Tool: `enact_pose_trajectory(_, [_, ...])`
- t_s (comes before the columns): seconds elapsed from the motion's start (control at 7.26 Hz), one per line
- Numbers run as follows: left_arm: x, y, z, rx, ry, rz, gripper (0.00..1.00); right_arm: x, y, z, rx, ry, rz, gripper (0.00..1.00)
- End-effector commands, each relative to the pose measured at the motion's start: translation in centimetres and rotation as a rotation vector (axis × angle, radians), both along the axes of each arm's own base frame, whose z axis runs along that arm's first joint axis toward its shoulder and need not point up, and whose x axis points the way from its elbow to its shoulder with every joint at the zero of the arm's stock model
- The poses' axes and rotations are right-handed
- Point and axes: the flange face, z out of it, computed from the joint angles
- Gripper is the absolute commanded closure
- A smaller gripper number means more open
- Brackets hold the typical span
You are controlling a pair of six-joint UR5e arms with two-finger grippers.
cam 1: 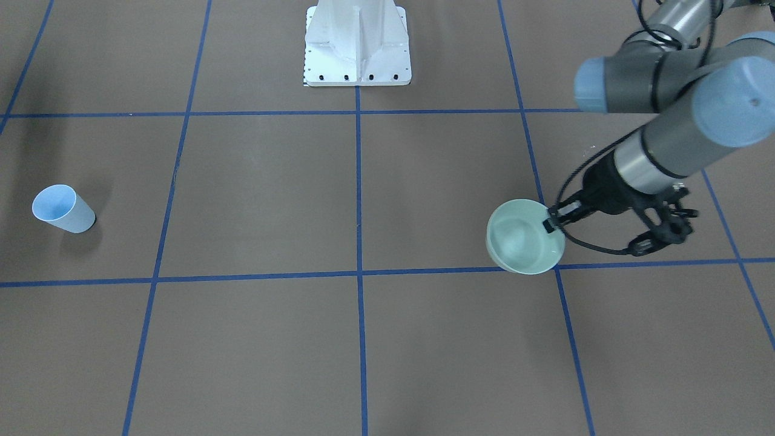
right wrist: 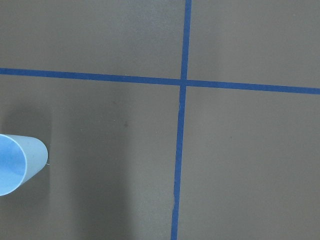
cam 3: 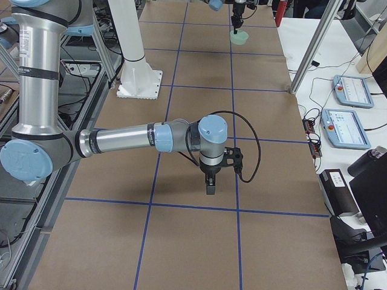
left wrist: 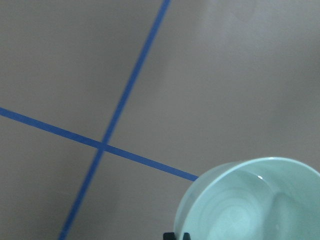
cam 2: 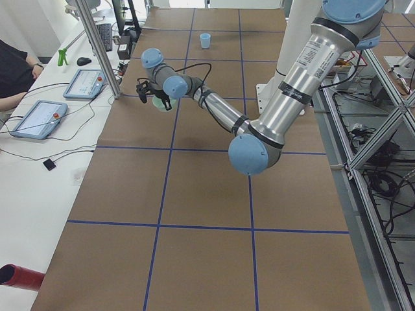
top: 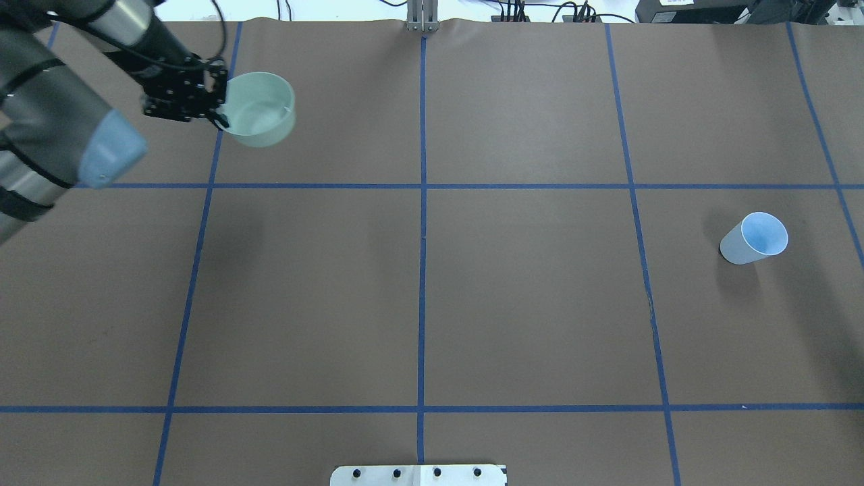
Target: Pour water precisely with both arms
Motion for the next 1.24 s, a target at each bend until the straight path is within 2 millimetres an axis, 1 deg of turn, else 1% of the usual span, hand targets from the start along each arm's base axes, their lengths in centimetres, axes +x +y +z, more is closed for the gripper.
enact_pose_trajectory(0.0, [11.9, 3.2, -6.2, -0.047, -0.041, -0.025, 1.0, 0.0, -0.4, -0.5, 0.01, -0.001, 0.0, 0.0])
enact_pose_trajectory(0.14, [16.0, 4.4, -6.8, -0.04, -0.071, -0.041, 1.0, 0.0, -0.5, -0.6, 0.013, -0.001, 0.0, 0.0])
enact_pose_trajectory(0.28, [19.7, 4.2, -6.5, -0.047, -0.083, -0.062, 1.0, 0.0, -0.7, -0.7, 0.016, 0.001, 0.0, 0.0])
enact_pose_trajectory(0.41, [22.9, 4.7, -5.1, -0.044, -0.074, -0.07, 1.0, 0.0, -0.7, -0.7, 0.016, -0.001, 0.0, 0.0])
enact_pose_trajectory(0.55, [25.1, 5.6, -5.4, -0.059, -0.07, -0.079, 1.0, 0.0, -0.7, -0.7, 0.016, 0.001, -0.001, 0.0])
enact_pose_trajectory(0.69, [27.2, 6.3, -6.1, -0.062, -0.077, -0.062, 1.0, 0.0, -0.7, -0.6, 0.014, 0.003, -0.002, 0.0])
enact_pose_trajectory(0.83, [27.5, 6.7, -6.2, -0.058, -0.074, -0.055, 1.0, 0.0, -0.7, -0.6, 0.015, 0.003, -0.003, 0.0])
enact_pose_trajectory(0.96, [28.1, 7.4, -5.9, -0.048, -0.076, -0.038, 0.29, 0.0, -0.7, -0.5, 0.013, 0.003, -0.003, 0.0])
enact_pose_trajectory(1.1, [27.9, 7.1, -5.9, -0.014, -0.08, -0.041, 0.01, 0.0, -0.7, -0.7, 0.015, -0.001, 0.0, 0.0])
